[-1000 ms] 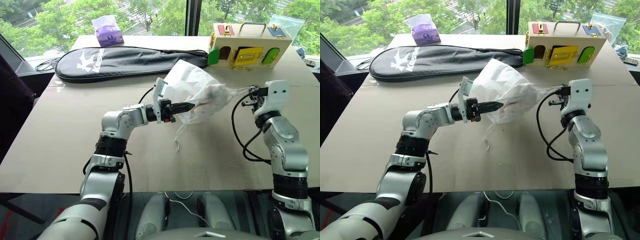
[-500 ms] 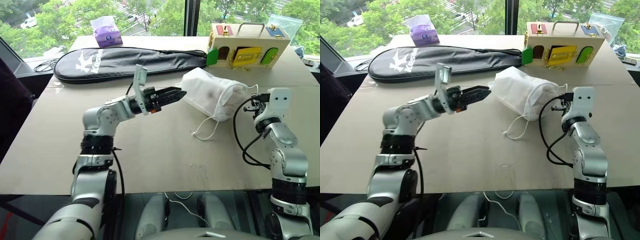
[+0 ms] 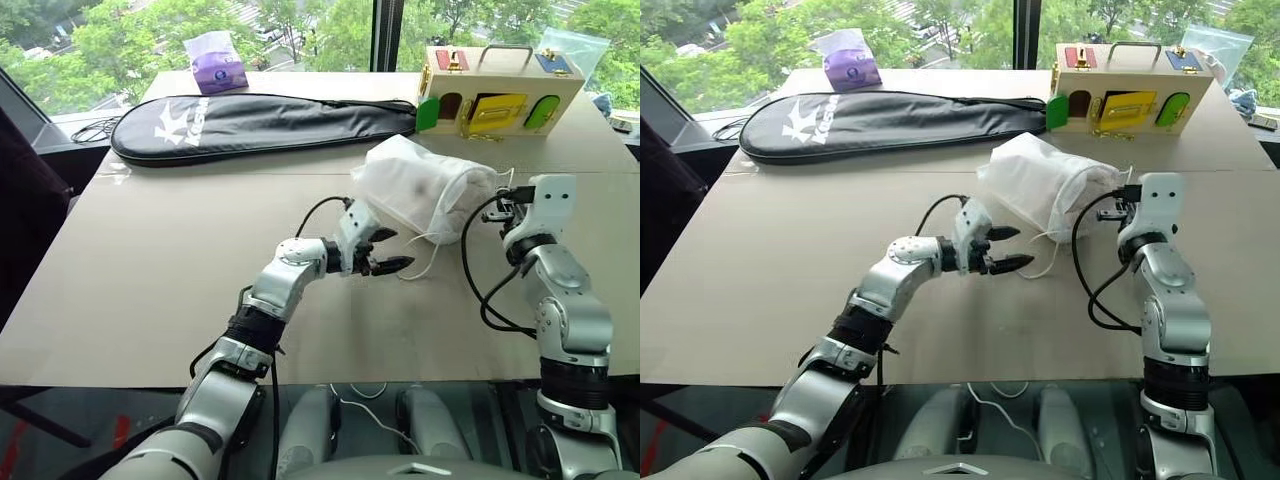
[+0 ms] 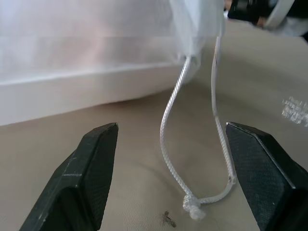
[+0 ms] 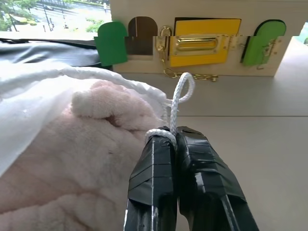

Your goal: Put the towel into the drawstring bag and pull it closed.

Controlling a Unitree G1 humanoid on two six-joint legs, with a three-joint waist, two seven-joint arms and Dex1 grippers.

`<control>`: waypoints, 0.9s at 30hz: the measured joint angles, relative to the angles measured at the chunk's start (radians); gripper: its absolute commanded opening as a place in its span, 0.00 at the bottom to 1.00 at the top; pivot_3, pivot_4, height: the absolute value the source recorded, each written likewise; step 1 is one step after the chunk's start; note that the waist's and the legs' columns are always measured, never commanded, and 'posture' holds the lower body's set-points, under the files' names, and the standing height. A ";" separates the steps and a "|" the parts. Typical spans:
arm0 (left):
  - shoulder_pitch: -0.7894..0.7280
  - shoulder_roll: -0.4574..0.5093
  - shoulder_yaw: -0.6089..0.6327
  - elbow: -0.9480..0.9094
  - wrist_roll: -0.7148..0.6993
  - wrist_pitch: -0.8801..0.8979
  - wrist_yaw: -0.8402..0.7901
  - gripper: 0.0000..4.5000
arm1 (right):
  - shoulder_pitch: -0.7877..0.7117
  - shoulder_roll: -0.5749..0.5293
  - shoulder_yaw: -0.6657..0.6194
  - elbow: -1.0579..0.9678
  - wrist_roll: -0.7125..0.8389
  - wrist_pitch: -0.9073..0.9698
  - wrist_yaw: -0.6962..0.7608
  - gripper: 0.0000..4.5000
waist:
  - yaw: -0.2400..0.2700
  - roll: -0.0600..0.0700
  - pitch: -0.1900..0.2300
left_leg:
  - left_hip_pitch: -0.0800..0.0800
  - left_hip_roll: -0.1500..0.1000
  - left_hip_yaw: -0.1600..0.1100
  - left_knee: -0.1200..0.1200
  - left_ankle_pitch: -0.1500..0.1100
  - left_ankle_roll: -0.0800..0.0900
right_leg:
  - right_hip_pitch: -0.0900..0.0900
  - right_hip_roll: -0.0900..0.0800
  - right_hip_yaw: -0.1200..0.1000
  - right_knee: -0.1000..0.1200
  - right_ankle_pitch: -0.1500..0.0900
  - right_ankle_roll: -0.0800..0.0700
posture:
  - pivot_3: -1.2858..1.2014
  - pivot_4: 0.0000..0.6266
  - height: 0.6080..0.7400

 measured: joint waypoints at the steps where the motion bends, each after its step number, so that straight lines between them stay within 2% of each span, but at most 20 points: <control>1: 0.000 -0.004 -0.009 0.013 0.011 -0.014 0.001 0.81 | 0.000 -0.001 -0.002 0.000 0.000 0.001 0.000 0.00 | 0.000 0.000 0.000 | 0.000 0.000 0.000 0.000 0.000 0.000 | 0.000 0.000 0.000 0.000 0.000 0.000 | 0.52 0.24 1.00; 4: 0.000 -0.033 -0.029 0.054 0.058 -0.073 0.012 0.81 | 0.002 -0.004 -0.003 -0.006 0.001 0.003 0.000 0.00 | 0.002 0.000 0.000 | 0.000 0.001 -0.001 0.000 0.000 0.000 | 0.000 0.000 0.000 0.000 0.000 0.000 | 0.52 0.24 1.00; 5: -0.001 -0.041 -0.034 0.061 0.079 -0.093 0.025 0.69 | 0.004 -0.004 -0.003 -0.010 0.002 0.003 0.000 0.00 | 0.002 0.000 0.000 | 0.000 0.001 0.000 0.000 0.000 0.000 | 0.000 0.000 0.000 0.000 0.000 0.000 | 0.52 0.24 1.00; 6: 0.000 -0.044 -0.034 0.064 0.087 -0.101 0.034 0.63 | 0.006 -0.005 -0.003 -0.012 0.002 0.003 0.000 0.00 | 0.003 0.000 0.000 | 0.000 0.001 0.000 0.000 0.000 0.000 | 0.000 0.000 0.000 0.000 0.000 0.000 | 0.52 0.24 1.00; 8: 0.000 -0.055 -0.033 0.072 0.105 -0.120 0.061 0.44 | 0.012 -0.008 -0.003 -0.015 0.002 0.003 0.000 0.00 | 0.003 0.000 0.000 | 0.000 0.000 0.000 0.001 0.000 0.000 | 0.001 -0.001 0.000 0.000 0.000 0.000 | 0.52 0.24 1.00; 12: 0.029 -0.075 -0.013 0.052 0.123 -0.130 0.135 0.01 | 0.030 -0.008 -0.007 -0.025 0.004 0.003 -0.002 0.00 | 0.004 0.000 0.000 | 0.000 0.001 -0.001 0.001 0.000 0.000 | 0.001 -0.001 0.000 0.001 0.000 0.000 | 0.52 0.24 1.00; 18: 0.094 -0.070 0.042 -0.029 0.146 -0.110 0.280 0.01 | 0.035 -0.011 -0.026 -0.025 -0.027 -0.026 -0.040 0.00 | 0.001 0.000 0.000 | 0.001 0.001 -0.001 0.001 0.000 0.000 | 0.000 0.000 0.000 0.002 0.000 0.000 | 0.52 0.24 1.00; 24: 0.091 0.013 0.225 -0.001 0.170 -0.104 0.519 0.01 | 0.007 -0.003 -0.138 0.034 -0.046 -0.088 -0.156 0.00 | 0.002 0.000 0.000 | 0.001 0.001 -0.001 0.001 0.000 0.000 | 0.000 -0.001 -0.001 0.002 0.000 0.000 | 0.52 0.24 1.00; 27: 0.054 0.047 0.306 0.051 0.184 -0.093 0.640 0.01 | -0.008 -0.005 -0.154 0.071 -0.056 -0.117 -0.182 0.00 | 0.004 0.000 0.000 | 0.001 0.001 -0.002 0.001 0.000 0.000 | 0.000 -0.001 -0.001 0.002 0.000 0.000 | 0.52 0.24 1.00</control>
